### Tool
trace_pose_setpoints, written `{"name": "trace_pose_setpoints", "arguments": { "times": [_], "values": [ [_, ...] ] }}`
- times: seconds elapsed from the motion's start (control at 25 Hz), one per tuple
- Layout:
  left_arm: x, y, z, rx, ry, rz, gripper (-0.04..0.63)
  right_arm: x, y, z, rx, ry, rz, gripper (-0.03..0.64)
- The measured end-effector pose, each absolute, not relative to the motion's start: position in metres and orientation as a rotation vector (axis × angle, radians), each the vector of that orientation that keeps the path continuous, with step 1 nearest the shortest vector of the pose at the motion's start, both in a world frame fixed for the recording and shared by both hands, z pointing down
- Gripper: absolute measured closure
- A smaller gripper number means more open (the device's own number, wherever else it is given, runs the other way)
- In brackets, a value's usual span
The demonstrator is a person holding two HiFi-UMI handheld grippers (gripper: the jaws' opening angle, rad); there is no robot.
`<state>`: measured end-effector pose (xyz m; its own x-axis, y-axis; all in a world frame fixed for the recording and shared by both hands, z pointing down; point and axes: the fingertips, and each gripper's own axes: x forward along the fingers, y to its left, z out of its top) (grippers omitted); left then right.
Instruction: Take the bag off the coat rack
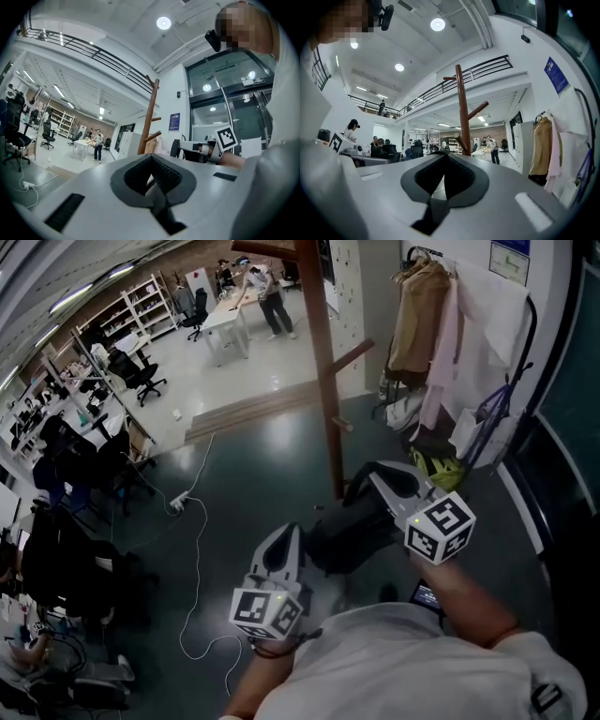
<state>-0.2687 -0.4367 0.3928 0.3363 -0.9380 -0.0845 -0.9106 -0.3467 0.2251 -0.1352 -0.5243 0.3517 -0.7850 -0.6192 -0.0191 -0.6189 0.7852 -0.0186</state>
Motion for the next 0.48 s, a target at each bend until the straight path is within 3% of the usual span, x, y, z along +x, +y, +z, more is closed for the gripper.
{"name": "trace_pose_setpoints", "arguments": {
  "times": [0.48],
  "values": [
    [-0.209, -0.385, 0.385, 2.507, -1.636, -0.264, 0.594, -0.077, -0.447, 0.361, -1.040, 2.886, -0.088, 0.595]
  ]
}}
